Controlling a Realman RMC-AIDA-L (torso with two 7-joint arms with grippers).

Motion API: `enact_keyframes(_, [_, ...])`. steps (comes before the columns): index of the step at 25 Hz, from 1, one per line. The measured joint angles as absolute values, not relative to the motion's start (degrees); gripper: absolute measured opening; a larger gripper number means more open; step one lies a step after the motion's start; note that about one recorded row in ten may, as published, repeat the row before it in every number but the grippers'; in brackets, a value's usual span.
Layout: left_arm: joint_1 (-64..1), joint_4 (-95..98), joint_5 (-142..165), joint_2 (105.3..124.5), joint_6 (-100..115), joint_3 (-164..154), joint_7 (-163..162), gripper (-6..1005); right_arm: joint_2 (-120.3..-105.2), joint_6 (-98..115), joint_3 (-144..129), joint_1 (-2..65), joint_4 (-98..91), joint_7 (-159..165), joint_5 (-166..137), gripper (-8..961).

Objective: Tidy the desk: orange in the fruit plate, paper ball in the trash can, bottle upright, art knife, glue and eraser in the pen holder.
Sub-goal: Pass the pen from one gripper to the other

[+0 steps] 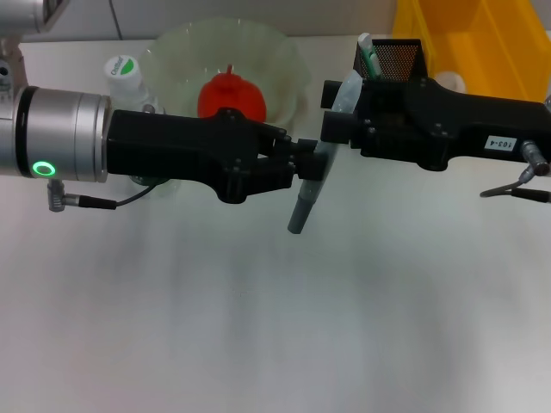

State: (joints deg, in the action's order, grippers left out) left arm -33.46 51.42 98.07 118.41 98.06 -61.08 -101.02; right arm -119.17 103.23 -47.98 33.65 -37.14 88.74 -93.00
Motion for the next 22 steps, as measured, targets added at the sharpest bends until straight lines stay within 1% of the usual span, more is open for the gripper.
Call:
enact_keyframes(2, [-33.64,51.42,98.09,118.39,98.06,-61.08,-101.01,156,-119.18,103.27,-48.22,34.06,-37.12,88.88,-93.01,633])
enact_keyframes(8, [-33.89,51.28,98.26,118.33,97.79,-61.08,-100.99,166,-119.14,102.89,-48.60,34.66,-37.09,89.19,-93.21,406])
enact_keyframes(13, [-33.91,51.18,98.26,118.29,97.55,-61.01,-101.03,174,-119.11,102.16,-48.61,34.87,-37.11,89.20,-93.27,166])
enact_keyframes(22, [-33.92,51.14,98.30,118.20,97.75,-60.62,-101.86,188,-119.08,101.10,-48.99,35.39,-37.07,89.11,-93.37,155])
